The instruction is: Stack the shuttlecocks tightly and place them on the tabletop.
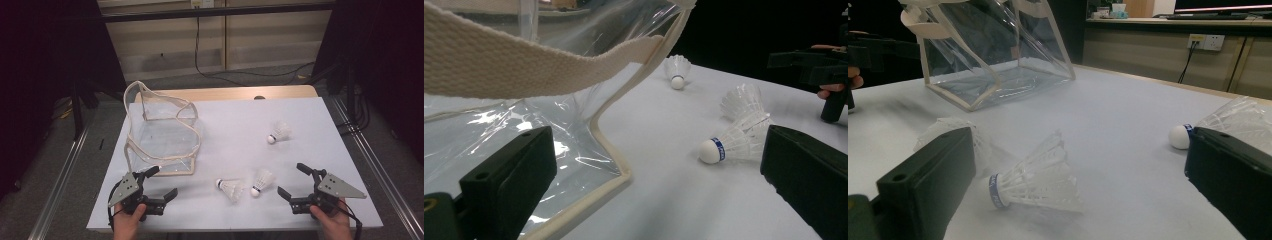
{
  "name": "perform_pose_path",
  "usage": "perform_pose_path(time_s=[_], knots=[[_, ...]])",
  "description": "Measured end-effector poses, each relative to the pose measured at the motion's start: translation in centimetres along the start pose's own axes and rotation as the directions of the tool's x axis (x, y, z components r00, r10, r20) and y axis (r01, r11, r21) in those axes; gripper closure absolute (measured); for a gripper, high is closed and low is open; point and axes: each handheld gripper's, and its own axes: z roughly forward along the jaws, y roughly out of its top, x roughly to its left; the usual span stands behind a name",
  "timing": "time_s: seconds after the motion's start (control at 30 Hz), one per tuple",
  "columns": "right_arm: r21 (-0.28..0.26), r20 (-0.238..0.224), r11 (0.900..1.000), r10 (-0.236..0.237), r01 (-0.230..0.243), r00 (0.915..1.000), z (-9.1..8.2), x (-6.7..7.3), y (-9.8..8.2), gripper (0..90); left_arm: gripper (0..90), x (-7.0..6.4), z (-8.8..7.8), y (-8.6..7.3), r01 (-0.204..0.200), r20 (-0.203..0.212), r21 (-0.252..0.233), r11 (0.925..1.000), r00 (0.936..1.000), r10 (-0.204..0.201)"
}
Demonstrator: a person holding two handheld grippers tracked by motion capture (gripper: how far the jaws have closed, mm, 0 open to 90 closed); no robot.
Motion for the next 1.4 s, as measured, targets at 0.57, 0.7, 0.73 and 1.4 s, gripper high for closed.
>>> perform_pose_path(time_s=[0.57, 0.7, 0.73, 1.4], knots=[[0.002, -0.001, 1.000, 0.004, -0.004, 1.0000, 0.1, -0.1, 0.0, 0.0, 1.7, -0.7, 1.2, 0.2, 0.010, 0.050, 0.023, 0.9997, 0.9987, -0.011], [0.000, 0.003, 1.000, 0.001, -0.001, 1.0000, -0.1, -0.2, 0.0, 0.0, 1.7, -0.9, 1.5, 0.3, 0.003, 0.054, 0.026, 0.9997, 0.9985, -0.004], [0.000, 0.005, 1.000, 0.002, -0.002, 1.0000, -0.1, -0.2, 0.0, 0.0, 1.6, -0.9, 1.5, 0.3, 0.003, 0.054, 0.026, 0.9997, 0.9985, -0.004], [0.008, -0.014, 1.000, 0.002, -0.002, 0.9999, 0.1, -0.1, 0.0, 0.0, 1.6, -2.4, 2.8, 0.9, 0.004, 0.100, 0.049, 0.9988, 0.9949, -0.009]])
